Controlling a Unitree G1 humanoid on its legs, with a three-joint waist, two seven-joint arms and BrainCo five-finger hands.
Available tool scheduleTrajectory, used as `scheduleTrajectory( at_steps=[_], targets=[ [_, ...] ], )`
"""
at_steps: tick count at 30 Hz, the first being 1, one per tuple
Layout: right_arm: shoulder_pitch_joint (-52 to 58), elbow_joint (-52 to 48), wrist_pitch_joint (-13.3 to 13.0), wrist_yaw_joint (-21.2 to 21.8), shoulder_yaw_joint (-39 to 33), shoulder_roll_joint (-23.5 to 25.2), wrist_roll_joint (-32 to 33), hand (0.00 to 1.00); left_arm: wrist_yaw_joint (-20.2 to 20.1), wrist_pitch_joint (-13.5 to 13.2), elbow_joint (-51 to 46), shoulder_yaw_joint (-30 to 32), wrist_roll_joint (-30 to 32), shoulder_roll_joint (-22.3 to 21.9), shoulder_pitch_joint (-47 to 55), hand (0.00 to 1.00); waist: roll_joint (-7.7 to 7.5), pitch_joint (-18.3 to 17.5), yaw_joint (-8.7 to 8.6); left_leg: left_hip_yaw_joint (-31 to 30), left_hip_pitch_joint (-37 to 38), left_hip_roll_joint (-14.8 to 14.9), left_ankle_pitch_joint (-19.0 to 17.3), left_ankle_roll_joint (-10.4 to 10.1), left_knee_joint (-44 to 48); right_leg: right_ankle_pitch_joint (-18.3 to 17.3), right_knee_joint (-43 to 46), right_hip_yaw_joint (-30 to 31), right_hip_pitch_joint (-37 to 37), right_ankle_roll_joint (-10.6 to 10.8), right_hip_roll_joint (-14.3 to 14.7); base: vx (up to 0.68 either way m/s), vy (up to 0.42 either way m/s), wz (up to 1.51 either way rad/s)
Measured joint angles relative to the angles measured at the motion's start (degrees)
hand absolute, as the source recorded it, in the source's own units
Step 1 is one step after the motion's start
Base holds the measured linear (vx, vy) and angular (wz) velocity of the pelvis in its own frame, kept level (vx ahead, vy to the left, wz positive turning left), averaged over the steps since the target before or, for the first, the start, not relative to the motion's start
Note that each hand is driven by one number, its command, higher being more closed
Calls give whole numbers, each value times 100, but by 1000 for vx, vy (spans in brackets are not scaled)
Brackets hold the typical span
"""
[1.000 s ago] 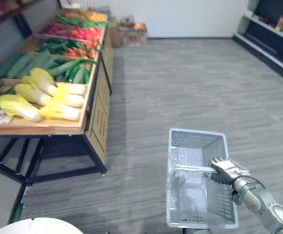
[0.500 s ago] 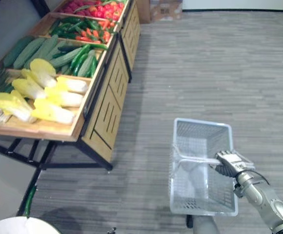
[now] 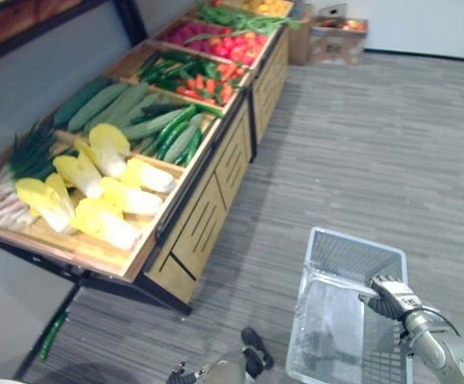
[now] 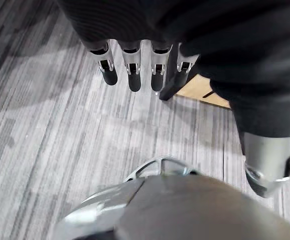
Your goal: Pick vegetable in the basket
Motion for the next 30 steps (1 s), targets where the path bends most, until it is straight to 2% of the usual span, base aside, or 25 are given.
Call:
scheduleTrajectory(
  at_steps=[1,2,4,5,6,7,8,9,10,11,12,13,14,15,17,18,20,21,22,24,25,26,27,28,30],
  targets=[
    [-93,56,0,2,42,0,0,100,8,4,5,112,110,-1,2,0,-121,14,66,-44,3,-72,-103,114,55,59,138,173,-5,20,-57,514,76,60],
    [-345,226,-10,2,133,3,-3,100,17,51,58,185,138,-24,3,0,-141,11,93,-54,16,-73,-166,199,181,99,215,352,-1,25,-79,479,58,46],
    [-531,389,-65,4,209,17,-3,100,21,79,62,205,183,-84,13,0,-112,16,219,-53,200,-65,-169,198,192,108,274,478,2,21,-120,272,17,19],
    [-534,399,-110,3,285,36,3,100,21,95,74,206,197,-78,44,0,-123,18,236,-68,331,-96,-233,153,191,414,423,472,-71,-79,-156,200,-1,14],
    [-498,399,-122,3,312,45,5,100,23,97,75,204,228,-58,72,0,-103,-26,229,-130,384,-98,-342,30,157,425,614,466,-96,-66,-146,182,8,17],
    [-425,408,-125,2,314,103,5,100,29,105,154,201,337,-126,119,0,-22,-90,227,-252,553,-120,-525,-277,-71,424,1203,474,-295,-65,-130,180,48,27],
    [-314,440,-100,3,327,285,-3,100,26,119,227,191,390,-114,178,0,-34,-177,207,-337,740,-257,-541,-525,-381,450,2262,494,-720,-22,-341,181,64,25],
    [-285,441,-99,3,362,350,-10,100,20,116,205,185,400,-94,243,0,-85,-207,198,-338,860,-337,-544,-627,-565,532,2876,567,-990,108,-488,188,42,35],
    [-223,448,-86,4,378,453,-34,100,12,123,176,91,406,-11,312,0,-194,-236,178,-396,1109,-507,-517,-668,-815,1063,4085,836,-1527,335,-765,238,6,51],
    [-154,458,-25,-22,363,481,-34,100,5,177,180,21,404,41,313,0,-243,-221,134,-677,1321,-635,-543,-618,-917,1905,4945,1105,-1915,313,-873,273,-13,64],
    [-175,446,-17,-68,293,490,-31,100,6,177,178,-13,400,52,301,0,-224,-233,101,-827,1392,-689,-573,-562,-913,1975,5382,1233,-2114,259,-905,402,-42,90],
    [-271,449,-22,-84,216,472,-31,100,3,181,179,-70,398,107,248,0,-349,-153,53,-1097,1480,-746,-682,-465,-764,1440,6108,1429,-2525,-203,-936,358,-62,93],
    [-311,444,-21,-84,180,464,-31,100,2,176,173,-122,399,152,219,0,-375,-81,17,-1289,1578,-746,-760,-460,-695,1026,6352,1481,-2786,-422,-909,435,-83,120],
    [-300,427,-11,-130,141,475,-31,100,3,181,189,-138,395,178,201,0,-320,-13,-1,-1499,1753,-668,-829,-450,-629,577,6220,1478,-3050,-532,-874,357,-77,106],
    [-320,372,4,-171,47,449,-33,100,9,182,192,-183,349,169,180,0,-233,5,-26,-1866,1923,-556,-846,-552,-596,281,5414,1501,-3256,-550,-802,311,-93,108],
    [-285,394,6,-172,24,463,-25,100,7,175,177,-193,330,176,182,0,-160,15,-139,-2243,1926,-417,-897,-631,-469,213,4359,1728,-3287,-489,-648,355,-193,144],
    [-188,412,0,-162,31,479,6,100,8,170,175,-207,296,201,-6,0,-182,0,-149,-2859,1907,-257,-944,-826,-390,359,2406,2498,-3249,-264,-452,432,-296,171],
    [-173,419,4,-108,48,504,8,100,8,164,174,-239,296,201,-79,0,-223,-13,-135,-3173,1893,-207,-983,-991,-369,496,1508,2808,-3160,-128,-487,338,-331,142],
    [-173,426,9,-91,56,539,8,100,5,162,177,-244,295,203,-85,0,-266,-26,-126,-3319,1878,-191,-1026,-1089,-333,591,1177,2874,-3108,9,-546,315,-391,136],
    [-104,451,17,-59,69,702,5,100,17,168,186,-242,292,311,-29,0,-502,-112,-116,-3710,1824,-198,-1192,-1382,-217,1020,844,2799,-2991,130,-759,315,-465,116],
    [-63,539,30,-58,64,719,18,100,26,185,290,-198,290,320,-50,0,-480,-136,-101,-3994,1809,-56,-1287,-1594,-172,1279,1006,2507,-2950,346,-750,287,-484,110],
    [-134,565,91,-70,-53,670,18,100,18,167,280,-158,288,154,-6,0,-200,-192,-89,-3945,1698,251,-1191,-1756,-215,1140,1032,2167,-2939,135,-546,337,-525,112],
    [-263,684,129,-57,-120,574,20,100,16,169,286,-52,287,4,-1,0,-17,-156,-80,-3964,1668,491,-1018,-1963,-333,1066,1133,1918,-2946,11,-383,258,-386,77],
    [-318,774,152,-36,-127,566,24,100,15,172,295,8,287,-24,6,0,64,-171,-75,-3971,1655,561,-874,-2032,-397,1016,1194,1819,-2950,-59,-343,228,-375,73],
    [-385,987,205,-5,-140,587,32,100,12,174,293,259,282,-57,26,0,45,-155,-82,-3965,1554,656,-399,-2132,-450,863,1311,1494,-2898,-254,-317,138,-331,65]
  ],
)
